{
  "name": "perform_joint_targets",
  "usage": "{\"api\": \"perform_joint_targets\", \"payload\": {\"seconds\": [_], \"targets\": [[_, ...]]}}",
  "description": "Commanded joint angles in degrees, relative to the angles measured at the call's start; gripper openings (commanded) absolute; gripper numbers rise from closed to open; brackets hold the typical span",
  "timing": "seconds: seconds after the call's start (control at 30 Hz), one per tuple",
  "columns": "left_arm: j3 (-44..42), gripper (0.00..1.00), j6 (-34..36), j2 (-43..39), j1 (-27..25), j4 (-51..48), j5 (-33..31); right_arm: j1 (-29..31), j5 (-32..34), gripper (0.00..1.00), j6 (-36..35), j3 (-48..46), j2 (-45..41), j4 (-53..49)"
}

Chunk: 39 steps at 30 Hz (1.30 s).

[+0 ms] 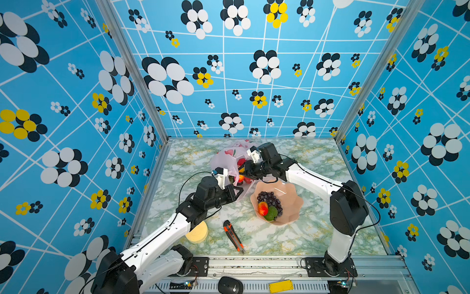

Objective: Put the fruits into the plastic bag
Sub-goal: 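Lift the mango up into the bag held by the left gripper, then open the right gripper inside the bag and withdraw it over the bowl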

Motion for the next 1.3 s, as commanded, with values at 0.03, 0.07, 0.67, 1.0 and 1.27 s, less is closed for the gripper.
{"api": "perform_joint_targets", "payload": {"seconds": [0.03, 0.07, 0.67, 1.0, 1.27], "targets": [[1.55, 0.00, 1.30, 0.89, 0.61, -0.19, 0.87, -0.92, 2.85, 0.59, -5.61, 13.13, 5.97, -5.55], [1.67, 0.00, 1.30, 0.73, 0.54, -0.33, 0.80, -1.31, 3.19, 0.61, -5.34, 15.49, 7.37, -5.67], [1.48, 0.00, 0.97, -0.19, 0.63, -1.62, -0.45, -3.24, 1.19, 0.91, -1.64, 5.08, -4.13, 1.46], [0.02, 0.00, -0.20, -1.24, 0.65, -0.75, -0.63, -3.15, 4.60, 0.92, -7.88, -9.21, -23.98, -6.04], [-1.04, 0.00, -0.57, -1.33, 0.54, 0.07, -0.74, -2.99, 13.92, 0.96, -8.27, -17.61, -34.89, -15.60]]}}
